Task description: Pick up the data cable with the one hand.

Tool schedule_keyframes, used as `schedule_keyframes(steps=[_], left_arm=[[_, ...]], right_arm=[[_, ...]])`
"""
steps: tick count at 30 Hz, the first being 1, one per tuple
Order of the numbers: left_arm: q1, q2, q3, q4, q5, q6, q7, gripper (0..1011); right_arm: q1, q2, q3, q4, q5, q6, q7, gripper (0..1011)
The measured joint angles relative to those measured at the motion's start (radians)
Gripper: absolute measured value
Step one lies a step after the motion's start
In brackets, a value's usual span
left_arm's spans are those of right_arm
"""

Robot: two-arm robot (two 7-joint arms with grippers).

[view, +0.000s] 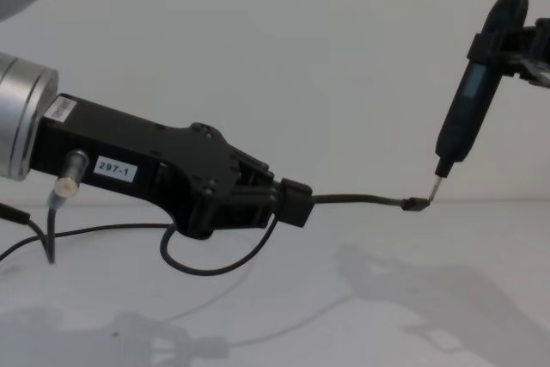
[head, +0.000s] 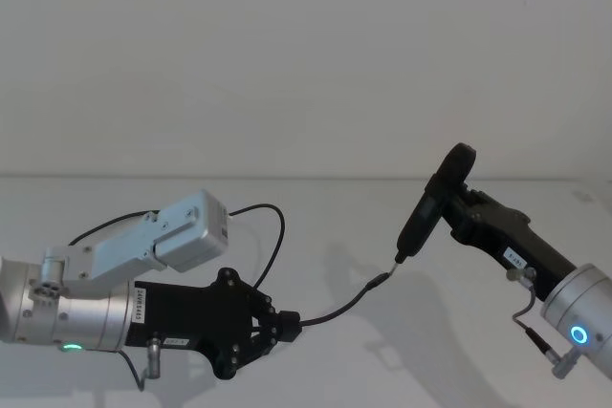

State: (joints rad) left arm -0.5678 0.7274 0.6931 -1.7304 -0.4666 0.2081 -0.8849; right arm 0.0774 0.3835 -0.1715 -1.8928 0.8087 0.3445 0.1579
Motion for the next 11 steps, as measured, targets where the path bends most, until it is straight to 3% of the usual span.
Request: schedule_keyframes(steps=[11], left_arm=[[0.0,0.0,0.0,0.0,0.0,0.0,0.0,42]], right_arm=[[-0.001,0.001,0.0,-0.001,0.002,-0.001,-0.001,283]])
